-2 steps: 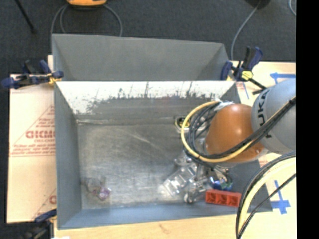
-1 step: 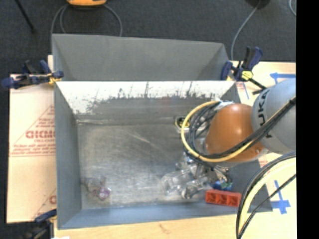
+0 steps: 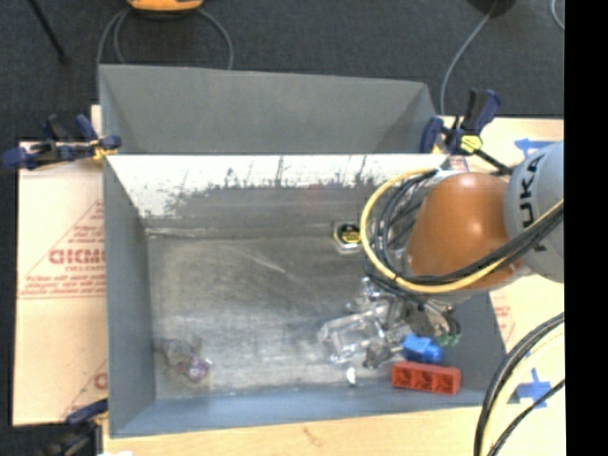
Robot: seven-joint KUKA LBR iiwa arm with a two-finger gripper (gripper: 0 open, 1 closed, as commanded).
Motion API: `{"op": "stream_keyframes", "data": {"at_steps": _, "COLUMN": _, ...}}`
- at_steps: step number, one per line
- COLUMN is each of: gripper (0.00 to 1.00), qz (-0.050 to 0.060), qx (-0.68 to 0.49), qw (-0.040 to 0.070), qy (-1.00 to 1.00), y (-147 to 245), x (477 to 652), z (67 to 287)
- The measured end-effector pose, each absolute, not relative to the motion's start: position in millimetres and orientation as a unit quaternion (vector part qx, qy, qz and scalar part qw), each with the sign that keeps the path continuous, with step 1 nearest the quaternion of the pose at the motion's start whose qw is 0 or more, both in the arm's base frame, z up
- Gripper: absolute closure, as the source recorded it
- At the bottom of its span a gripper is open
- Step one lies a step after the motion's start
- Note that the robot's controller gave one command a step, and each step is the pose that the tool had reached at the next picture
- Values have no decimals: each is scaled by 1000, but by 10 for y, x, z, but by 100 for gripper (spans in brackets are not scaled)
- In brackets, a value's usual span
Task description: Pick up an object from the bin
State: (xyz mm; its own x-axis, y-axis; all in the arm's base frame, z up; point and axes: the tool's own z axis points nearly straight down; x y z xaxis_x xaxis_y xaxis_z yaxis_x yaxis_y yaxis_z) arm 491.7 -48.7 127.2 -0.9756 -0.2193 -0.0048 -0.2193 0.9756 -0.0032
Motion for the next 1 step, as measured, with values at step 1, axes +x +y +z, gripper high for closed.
{"op": "stream_keyframes", "data": {"at_steps": 1, "gripper": 100, "qz": -1, "qx": -108, "qw": 3, "qy": 994, "y": -503, "x": 4929, "z": 1859}}
